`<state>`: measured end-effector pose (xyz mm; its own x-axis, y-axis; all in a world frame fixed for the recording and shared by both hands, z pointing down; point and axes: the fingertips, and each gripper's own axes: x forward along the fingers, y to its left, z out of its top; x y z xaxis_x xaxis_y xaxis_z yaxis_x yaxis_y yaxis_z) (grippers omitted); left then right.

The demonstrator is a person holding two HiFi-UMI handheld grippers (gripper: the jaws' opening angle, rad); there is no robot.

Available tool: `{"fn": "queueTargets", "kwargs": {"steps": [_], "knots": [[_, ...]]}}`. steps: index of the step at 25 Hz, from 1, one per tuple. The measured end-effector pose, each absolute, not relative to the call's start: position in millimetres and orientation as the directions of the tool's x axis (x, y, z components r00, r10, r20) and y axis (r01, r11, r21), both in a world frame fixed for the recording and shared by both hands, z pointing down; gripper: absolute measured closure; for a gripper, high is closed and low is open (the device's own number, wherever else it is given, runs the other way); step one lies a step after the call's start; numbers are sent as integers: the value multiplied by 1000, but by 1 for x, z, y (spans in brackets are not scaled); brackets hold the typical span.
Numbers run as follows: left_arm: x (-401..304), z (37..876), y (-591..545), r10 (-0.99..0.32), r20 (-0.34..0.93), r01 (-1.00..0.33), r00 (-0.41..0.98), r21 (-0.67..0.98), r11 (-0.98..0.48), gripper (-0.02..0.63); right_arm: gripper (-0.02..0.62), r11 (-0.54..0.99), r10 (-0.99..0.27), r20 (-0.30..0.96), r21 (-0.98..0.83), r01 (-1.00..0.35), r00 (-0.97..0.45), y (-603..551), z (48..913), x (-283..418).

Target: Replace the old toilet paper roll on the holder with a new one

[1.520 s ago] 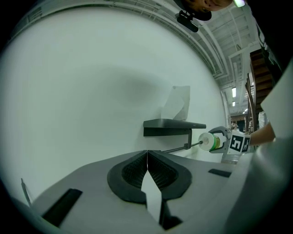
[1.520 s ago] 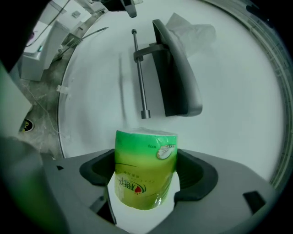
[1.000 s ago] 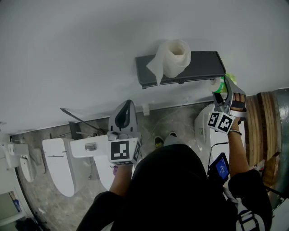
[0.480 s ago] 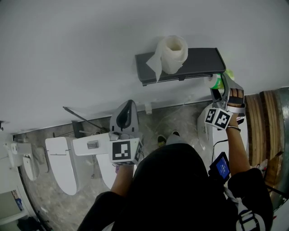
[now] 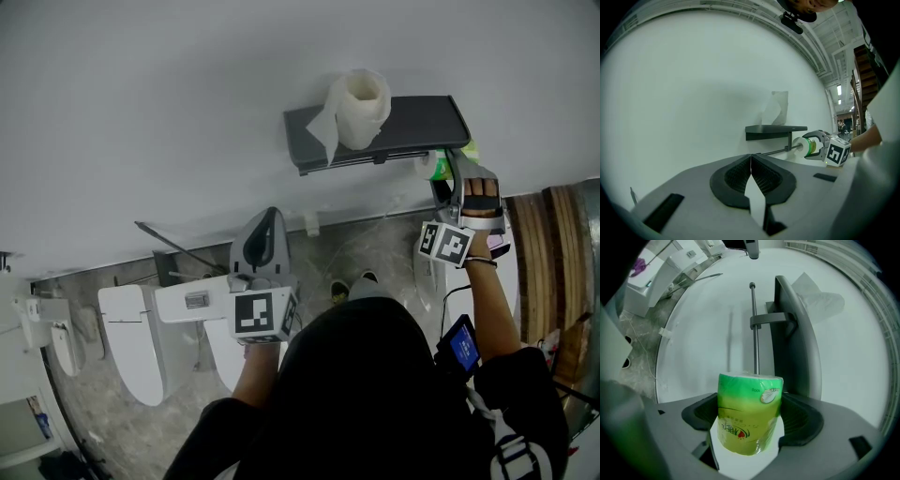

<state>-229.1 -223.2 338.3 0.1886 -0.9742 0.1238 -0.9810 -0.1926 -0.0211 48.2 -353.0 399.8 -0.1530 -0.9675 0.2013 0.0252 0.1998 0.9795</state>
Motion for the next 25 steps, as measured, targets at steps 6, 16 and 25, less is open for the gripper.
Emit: {"fn": "queueTargets", "kwargs": {"steps": [6,16,25], "knots": [[-228,342,-223,-973,131,-981,190,-20,-194,583,202,187,-967,195,980,67,-164,-352,402,39],[-219,341,-227,-970,124,-977,208,-18,-212,583,202,176,-955,195,979,100,-224,-348,400,9],[-217,341,-229,-970,124,-977,209,-22,-213,583,202,149,-954,164,986,78,-251,-347,424,1]]}}
